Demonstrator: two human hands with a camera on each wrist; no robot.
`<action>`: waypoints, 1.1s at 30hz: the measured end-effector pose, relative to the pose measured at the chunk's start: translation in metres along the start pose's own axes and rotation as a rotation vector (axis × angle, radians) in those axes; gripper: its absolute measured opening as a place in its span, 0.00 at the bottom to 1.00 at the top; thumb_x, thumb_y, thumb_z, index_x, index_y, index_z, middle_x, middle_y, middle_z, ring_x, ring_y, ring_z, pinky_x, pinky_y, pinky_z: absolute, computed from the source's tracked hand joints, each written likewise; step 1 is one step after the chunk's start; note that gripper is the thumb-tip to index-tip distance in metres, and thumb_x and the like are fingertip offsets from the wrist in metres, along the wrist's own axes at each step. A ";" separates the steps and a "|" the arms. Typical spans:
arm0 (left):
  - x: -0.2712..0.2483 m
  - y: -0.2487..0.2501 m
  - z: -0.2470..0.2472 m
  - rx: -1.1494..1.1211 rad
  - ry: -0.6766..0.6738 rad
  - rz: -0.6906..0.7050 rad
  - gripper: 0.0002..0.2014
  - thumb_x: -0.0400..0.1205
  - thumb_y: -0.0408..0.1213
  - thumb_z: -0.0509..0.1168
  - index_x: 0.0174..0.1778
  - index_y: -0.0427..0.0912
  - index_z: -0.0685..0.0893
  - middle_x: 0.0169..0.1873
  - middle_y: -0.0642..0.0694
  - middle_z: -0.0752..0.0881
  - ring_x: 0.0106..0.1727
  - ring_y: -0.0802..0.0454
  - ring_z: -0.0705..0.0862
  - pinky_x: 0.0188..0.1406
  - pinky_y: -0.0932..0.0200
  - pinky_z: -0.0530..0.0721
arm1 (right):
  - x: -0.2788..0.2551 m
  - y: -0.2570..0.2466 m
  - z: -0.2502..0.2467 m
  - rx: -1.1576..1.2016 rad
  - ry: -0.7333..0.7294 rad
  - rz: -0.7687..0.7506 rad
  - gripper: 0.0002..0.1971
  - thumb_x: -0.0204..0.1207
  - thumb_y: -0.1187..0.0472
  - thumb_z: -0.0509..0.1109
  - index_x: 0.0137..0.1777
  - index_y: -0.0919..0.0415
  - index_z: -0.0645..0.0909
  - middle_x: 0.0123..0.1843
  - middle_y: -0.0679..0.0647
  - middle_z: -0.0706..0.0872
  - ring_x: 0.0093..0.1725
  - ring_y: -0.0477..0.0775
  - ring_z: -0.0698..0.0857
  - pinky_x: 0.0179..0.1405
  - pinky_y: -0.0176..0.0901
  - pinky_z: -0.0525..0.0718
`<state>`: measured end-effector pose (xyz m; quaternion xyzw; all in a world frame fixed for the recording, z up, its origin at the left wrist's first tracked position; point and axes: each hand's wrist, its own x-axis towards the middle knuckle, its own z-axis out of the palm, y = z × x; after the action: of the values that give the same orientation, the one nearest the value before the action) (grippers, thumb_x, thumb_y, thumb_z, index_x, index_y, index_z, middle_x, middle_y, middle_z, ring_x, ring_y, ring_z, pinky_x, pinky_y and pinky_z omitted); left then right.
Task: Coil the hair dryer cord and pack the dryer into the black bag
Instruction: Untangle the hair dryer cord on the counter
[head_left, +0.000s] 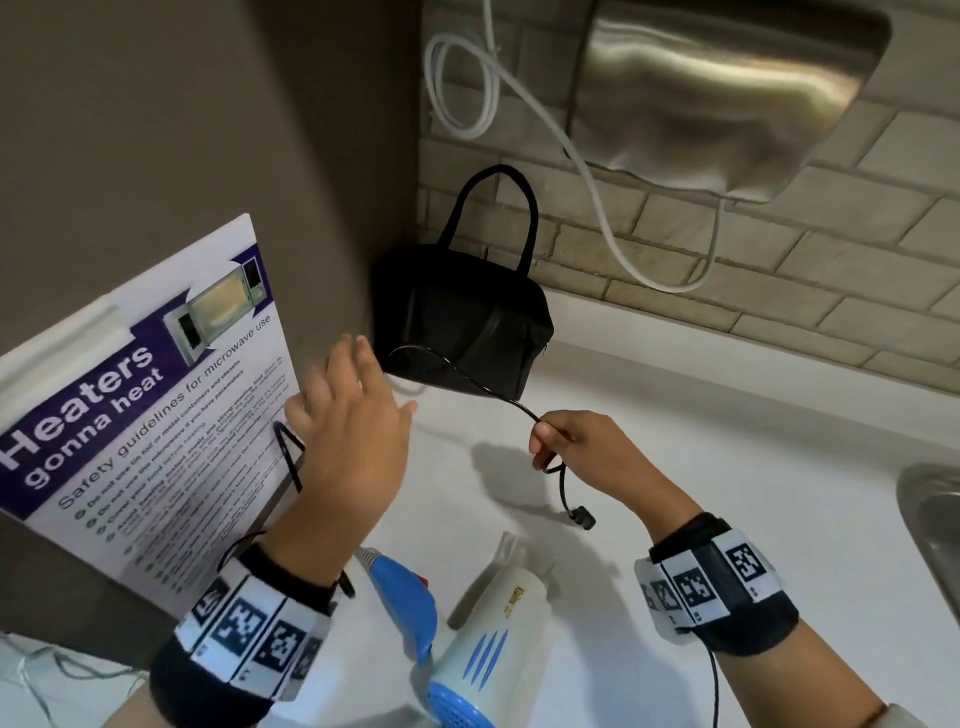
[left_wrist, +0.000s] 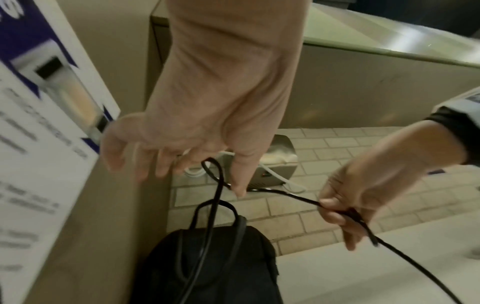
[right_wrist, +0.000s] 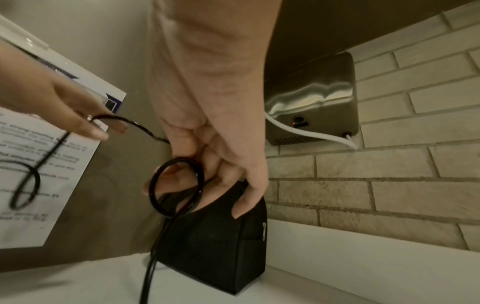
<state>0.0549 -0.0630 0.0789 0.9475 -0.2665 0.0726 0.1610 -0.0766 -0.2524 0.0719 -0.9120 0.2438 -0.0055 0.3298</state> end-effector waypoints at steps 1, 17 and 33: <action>-0.004 0.006 0.001 0.035 -0.008 0.025 0.39 0.79 0.53 0.64 0.80 0.35 0.59 0.80 0.37 0.62 0.77 0.36 0.65 0.67 0.35 0.68 | -0.001 -0.001 -0.001 -0.002 0.003 -0.005 0.17 0.85 0.56 0.57 0.40 0.55 0.84 0.36 0.46 0.91 0.41 0.43 0.85 0.36 0.24 0.72; -0.030 0.046 -0.007 -0.211 0.516 0.091 0.25 0.81 0.51 0.64 0.62 0.32 0.75 0.55 0.31 0.77 0.53 0.39 0.74 0.51 0.44 0.74 | -0.014 -0.023 -0.003 -0.168 0.008 0.112 0.16 0.79 0.62 0.56 0.41 0.56 0.86 0.33 0.47 0.91 0.37 0.47 0.89 0.40 0.39 0.84; -0.011 0.024 0.002 -0.880 -0.148 0.150 0.12 0.85 0.33 0.59 0.37 0.42 0.84 0.32 0.51 0.83 0.32 0.64 0.80 0.39 0.70 0.77 | -0.042 -0.015 -0.002 0.318 -0.343 -0.075 0.17 0.79 0.43 0.63 0.55 0.53 0.87 0.57 0.50 0.90 0.57 0.46 0.86 0.65 0.45 0.81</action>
<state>0.0331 -0.0774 0.0809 0.7698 -0.3505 -0.1043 0.5231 -0.1075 -0.2244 0.0889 -0.8445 0.1464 0.0988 0.5056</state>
